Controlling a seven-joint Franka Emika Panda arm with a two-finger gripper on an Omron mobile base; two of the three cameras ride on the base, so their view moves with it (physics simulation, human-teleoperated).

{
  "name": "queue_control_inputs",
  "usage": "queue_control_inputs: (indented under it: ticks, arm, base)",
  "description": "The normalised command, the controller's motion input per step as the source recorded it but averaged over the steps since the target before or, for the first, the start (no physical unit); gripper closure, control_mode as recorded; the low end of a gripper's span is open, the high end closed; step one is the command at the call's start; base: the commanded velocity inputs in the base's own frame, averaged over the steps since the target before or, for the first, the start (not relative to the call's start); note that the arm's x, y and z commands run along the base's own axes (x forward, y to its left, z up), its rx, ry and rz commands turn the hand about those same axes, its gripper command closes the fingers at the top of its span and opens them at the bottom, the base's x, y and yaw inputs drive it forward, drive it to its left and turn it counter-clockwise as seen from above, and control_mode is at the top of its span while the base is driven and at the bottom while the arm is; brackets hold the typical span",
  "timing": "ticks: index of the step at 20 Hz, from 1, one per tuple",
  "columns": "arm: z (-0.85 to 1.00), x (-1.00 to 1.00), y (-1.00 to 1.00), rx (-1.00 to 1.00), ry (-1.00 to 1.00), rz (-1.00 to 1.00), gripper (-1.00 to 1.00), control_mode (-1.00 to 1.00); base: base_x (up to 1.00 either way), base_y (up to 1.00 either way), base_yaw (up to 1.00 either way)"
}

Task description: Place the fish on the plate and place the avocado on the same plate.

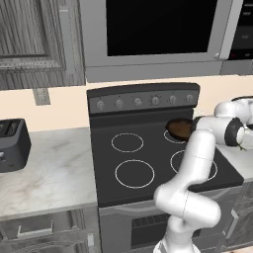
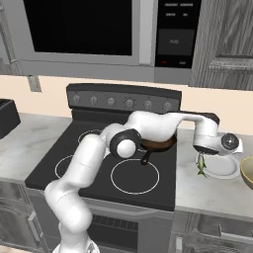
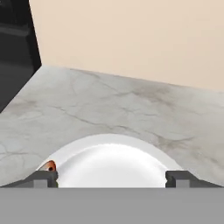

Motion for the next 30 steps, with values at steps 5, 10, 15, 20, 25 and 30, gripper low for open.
queue_control_inputs:
  ticks: [5, 10, 15, 20, 25, 30]
  arm:
    - [0.05, -0.99, 0.85, -0.15, -0.18, 0.12, -1.0, -1.0]
    - [0.11, -0.85, 1.0, -0.25, -0.11, 0.21, -1.0, -1.0]
    - [0.91, -0.53, 0.7, -0.14, 0.0, 0.31, -1.0, -1.0]
    - [0.94, -0.71, 0.58, -0.16, 0.01, 0.46, -1.0, -1.0]
    - [0.51, -0.78, 0.97, -0.34, 0.02, 0.51, -1.0, -1.0]
    - [0.16, -0.47, 1.0, -0.49, 0.01, 0.46, -1.0, -1.0]
  base:
    - [0.0, 0.0, 0.0]
    - [0.0, 0.0, 0.0]
    - [0.0, 0.0, 0.0]
    - [0.0, 0.0, 0.0]
    - [0.0, 0.0, 0.0]
    - [0.0, 0.0, 0.0]
